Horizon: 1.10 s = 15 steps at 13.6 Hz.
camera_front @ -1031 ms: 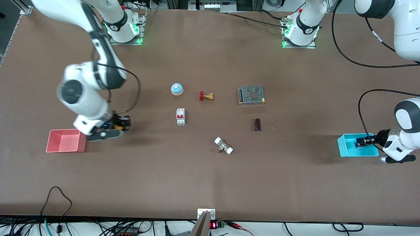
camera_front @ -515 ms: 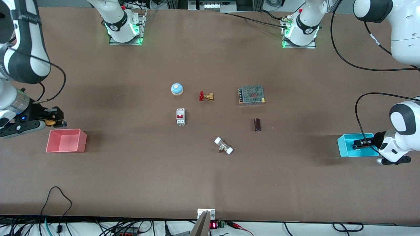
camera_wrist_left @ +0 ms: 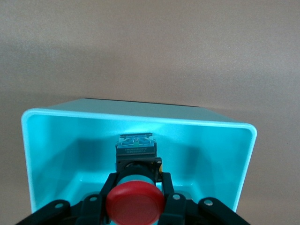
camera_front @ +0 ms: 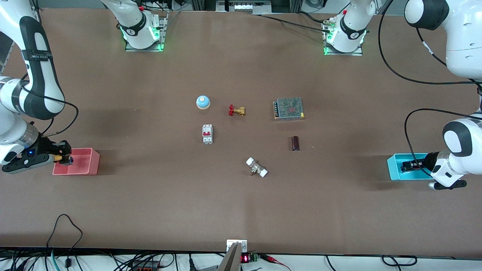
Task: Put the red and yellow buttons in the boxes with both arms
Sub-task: 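Carry the yellow button over the pink box with the right gripper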
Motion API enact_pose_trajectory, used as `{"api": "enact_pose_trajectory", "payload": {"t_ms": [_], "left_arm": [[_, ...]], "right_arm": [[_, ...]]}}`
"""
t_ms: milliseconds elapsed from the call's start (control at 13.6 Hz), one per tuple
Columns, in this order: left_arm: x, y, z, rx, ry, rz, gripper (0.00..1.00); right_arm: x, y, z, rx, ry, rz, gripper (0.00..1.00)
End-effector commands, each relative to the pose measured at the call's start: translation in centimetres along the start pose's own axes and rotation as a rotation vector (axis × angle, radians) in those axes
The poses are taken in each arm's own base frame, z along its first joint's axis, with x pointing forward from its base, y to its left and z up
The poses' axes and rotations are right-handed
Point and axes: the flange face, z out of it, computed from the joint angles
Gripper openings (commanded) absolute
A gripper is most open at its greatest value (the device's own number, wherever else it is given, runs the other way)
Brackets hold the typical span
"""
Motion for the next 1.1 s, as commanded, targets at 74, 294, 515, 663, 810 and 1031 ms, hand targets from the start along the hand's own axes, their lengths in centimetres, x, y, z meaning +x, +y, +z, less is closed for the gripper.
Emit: {"api": "enact_pose_trajectory", "payload": {"t_ms": [74, 294, 515, 663, 810, 1031], "left_arm": [[0.4, 0.2, 0.2, -0.029, 0.006, 0.016, 0.97], [0.3, 1.1, -3.7, -0.035, 0.059, 0.021, 1.00], [-0.3, 6.0, -11.6, -0.006, 0.155, 0.088, 1.00], [-2.1, 11.4, -15.9, 0.015, 0.184, 0.154, 1.00], [-4.7, 14.9, -19.9, 0.011, 0.220, 0.147, 1.00], [-8.3, 18.7, -24.1, -0.003, 0.203, 0.109, 1.00]], "right_arm": [[-0.6, 1.8, 1.9, -0.001, 0.008, -0.041, 0.18], [-1.3, 2.3, 3.1, 0.013, -0.005, -0.021, 0.18], [-1.5, 2.1, 3.6, 0.030, -0.016, -0.013, 0.18], [-1.6, 1.9, 4.3, 0.067, -0.007, 0.019, 0.18], [-1.8, 1.7, 5.2, 0.074, -0.014, 0.004, 0.18], [-1.9, 1.6, 6.0, 0.081, -0.021, 0.007, 0.18]]}}
